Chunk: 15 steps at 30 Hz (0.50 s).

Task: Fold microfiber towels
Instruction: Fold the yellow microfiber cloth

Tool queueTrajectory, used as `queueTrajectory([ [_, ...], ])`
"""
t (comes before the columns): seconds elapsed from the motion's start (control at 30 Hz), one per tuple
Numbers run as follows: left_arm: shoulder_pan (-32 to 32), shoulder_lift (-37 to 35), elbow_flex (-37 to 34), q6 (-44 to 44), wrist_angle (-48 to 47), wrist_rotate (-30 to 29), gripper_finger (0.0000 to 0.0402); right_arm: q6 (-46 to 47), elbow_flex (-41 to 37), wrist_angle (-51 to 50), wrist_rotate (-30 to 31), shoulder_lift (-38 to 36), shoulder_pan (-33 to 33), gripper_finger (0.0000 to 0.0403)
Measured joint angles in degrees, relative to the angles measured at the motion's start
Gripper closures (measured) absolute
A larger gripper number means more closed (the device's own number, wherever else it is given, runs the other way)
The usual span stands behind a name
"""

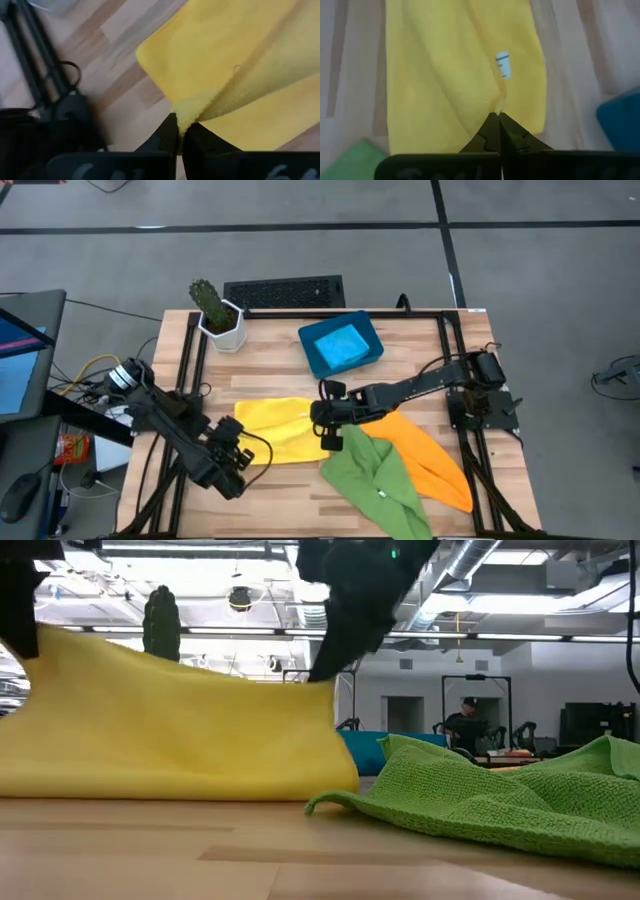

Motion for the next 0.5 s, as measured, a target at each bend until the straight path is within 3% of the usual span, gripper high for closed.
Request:
queueTrajectory([
  [0.27, 2.5, -6.4, -12.3, -2.1, 14.5, -2.8, 0.0402, -1.9, -3.0, 5.3, -0.3, 0.0, -3.1, 0.0392],
  [0.5, 6.9, -6.6, -16.4, 0.6, 15.5, -3.5, 0.0402, -3.2, -3.0, 6.3, -1.1, 0.0, -6.6, 0.0392],
])
